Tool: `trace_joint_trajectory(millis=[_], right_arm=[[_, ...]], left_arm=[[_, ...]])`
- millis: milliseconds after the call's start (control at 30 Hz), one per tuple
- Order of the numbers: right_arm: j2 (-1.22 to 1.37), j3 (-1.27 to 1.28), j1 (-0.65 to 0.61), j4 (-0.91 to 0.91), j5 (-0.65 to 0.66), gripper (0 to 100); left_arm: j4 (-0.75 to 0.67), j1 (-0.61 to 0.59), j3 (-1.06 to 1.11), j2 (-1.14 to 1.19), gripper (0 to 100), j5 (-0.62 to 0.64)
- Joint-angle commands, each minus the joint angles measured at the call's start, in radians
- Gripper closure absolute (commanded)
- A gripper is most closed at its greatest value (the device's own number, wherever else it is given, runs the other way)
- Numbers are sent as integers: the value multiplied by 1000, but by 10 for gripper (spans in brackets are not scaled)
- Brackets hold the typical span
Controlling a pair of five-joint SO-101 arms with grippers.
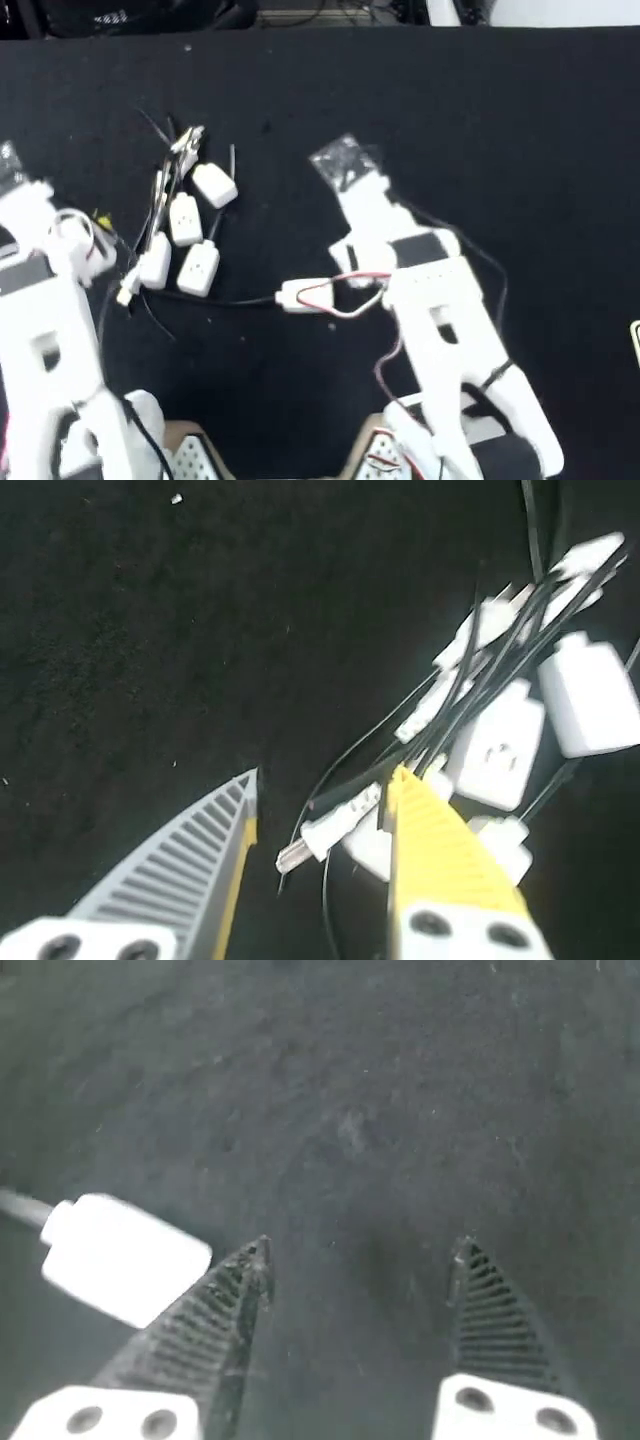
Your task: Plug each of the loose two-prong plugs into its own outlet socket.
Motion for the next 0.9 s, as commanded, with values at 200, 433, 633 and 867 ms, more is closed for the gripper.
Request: trace_joint_trajectory(millis=[200, 433, 633, 867], right_arm=[[42, 205, 68, -417, -46, 733], [47, 234, 57, -470, -46, 733], [48, 236, 57, -468, -46, 733], [48, 234, 57, -470, -46, 733]], left_arm=[[212, 4, -613, 571, 784, -149], [388, 134, -960, 726, 787, -235], [341, 223, -986, 870, 787, -236], [344, 236, -978, 999, 787, -299]])
